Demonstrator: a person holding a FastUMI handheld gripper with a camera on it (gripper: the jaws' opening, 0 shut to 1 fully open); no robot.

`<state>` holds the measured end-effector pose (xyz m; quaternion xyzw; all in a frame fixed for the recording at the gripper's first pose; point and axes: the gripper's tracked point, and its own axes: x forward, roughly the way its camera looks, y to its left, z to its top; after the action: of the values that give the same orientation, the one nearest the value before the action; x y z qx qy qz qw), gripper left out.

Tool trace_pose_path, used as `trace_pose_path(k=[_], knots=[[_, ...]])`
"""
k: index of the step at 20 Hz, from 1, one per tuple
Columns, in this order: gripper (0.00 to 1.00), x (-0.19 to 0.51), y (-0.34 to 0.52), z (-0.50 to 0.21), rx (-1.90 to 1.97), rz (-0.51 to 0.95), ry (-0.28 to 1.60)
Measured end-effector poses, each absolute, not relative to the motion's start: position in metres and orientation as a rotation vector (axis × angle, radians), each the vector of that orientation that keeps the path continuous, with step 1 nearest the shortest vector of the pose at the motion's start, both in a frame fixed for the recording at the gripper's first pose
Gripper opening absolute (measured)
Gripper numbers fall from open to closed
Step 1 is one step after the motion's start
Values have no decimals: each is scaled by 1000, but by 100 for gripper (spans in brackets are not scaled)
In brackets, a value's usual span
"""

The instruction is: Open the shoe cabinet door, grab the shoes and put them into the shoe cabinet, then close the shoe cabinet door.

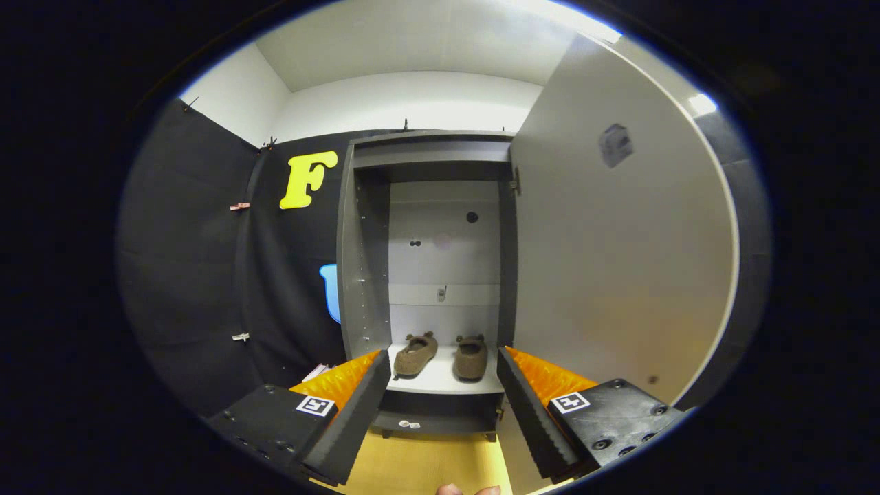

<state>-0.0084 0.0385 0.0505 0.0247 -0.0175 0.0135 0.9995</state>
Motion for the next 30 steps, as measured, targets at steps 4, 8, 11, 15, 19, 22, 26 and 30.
trace_pose_path(k=[4,8,11,15,19,22,26,30], knots=[[98,-57,7,51,40,35,-22],[98,-95,-38,51,51,14,7],[98,-113,-89,48,89,-40,33],[98,-99,-180,62,127,-180,42],[98,-79,-234,47,130,-261,36],[98,-55,-261,32,116,-299,54],[98,-16,-273,13,108,-294,81],[98,8,-258,1,101,-235,115]])
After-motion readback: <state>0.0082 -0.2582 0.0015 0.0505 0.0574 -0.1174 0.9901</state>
